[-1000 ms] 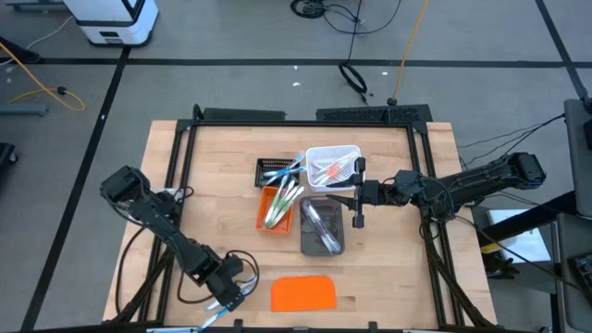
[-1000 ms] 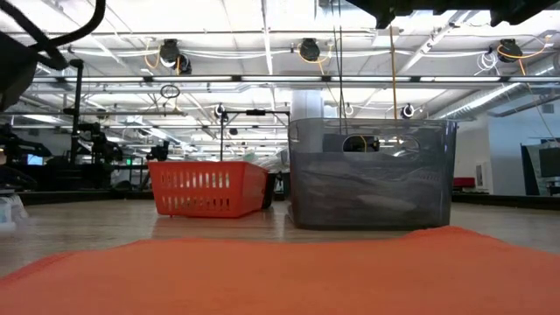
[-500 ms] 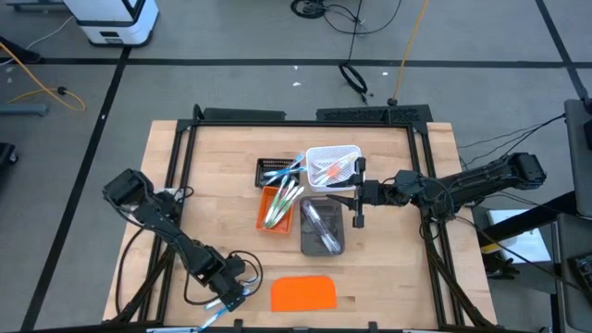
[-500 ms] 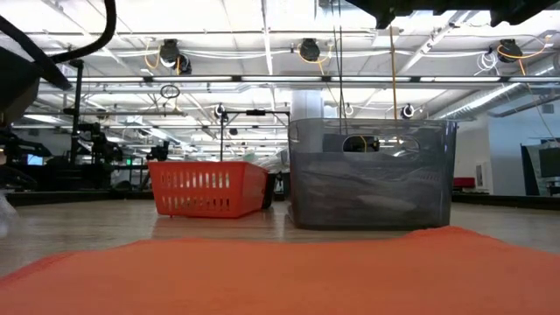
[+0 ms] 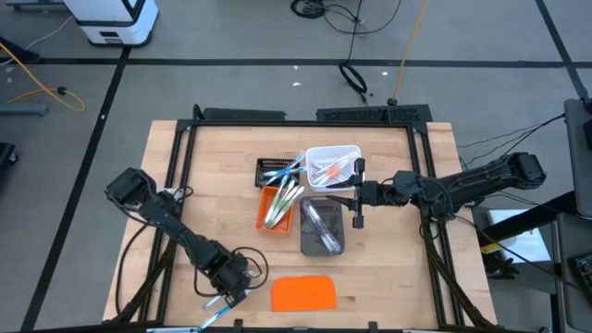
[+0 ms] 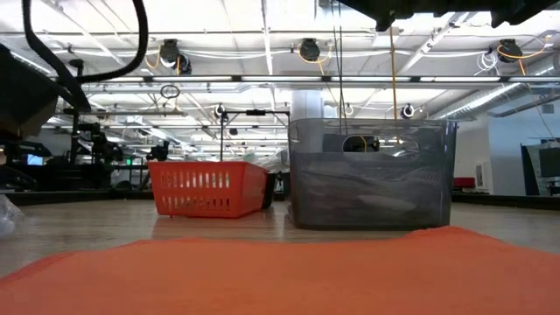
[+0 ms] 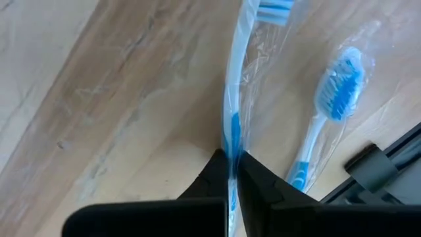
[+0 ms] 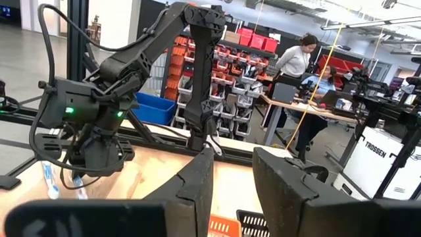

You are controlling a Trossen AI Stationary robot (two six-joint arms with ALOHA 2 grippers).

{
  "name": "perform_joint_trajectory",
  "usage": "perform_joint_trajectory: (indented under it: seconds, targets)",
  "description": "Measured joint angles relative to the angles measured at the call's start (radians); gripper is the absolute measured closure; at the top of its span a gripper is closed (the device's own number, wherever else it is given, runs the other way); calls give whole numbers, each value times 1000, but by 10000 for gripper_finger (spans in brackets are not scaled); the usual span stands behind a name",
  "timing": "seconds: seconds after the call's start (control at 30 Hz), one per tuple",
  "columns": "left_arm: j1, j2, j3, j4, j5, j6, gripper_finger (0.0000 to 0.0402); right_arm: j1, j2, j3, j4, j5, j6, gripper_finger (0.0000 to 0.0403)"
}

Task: Pick & Place Toothbrushes
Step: Put the blue toothbrush into the black bin

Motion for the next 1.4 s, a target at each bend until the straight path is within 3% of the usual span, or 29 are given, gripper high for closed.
perform_joint_trajectory:
  seconds: [0.3,0.7,0.93,1.1,1.4]
  targets:
    - [34,-88,-3,-51,-40,29,399,0,0,0,0,0,0,303]
    - [110,-277,-1,-46,-414,311,399,0,0,0,1,0,31,303]
    - [215,-335,-1,-6,-552,563,399,0,2,0,1,-1,53,303]
    - [301,-342,-1,121,-634,756,400,0,2,0,1,-1,87,303]
    - [427,-341,-1,506,-642,1104,397,0,2,-1,-20,-1,137,303]
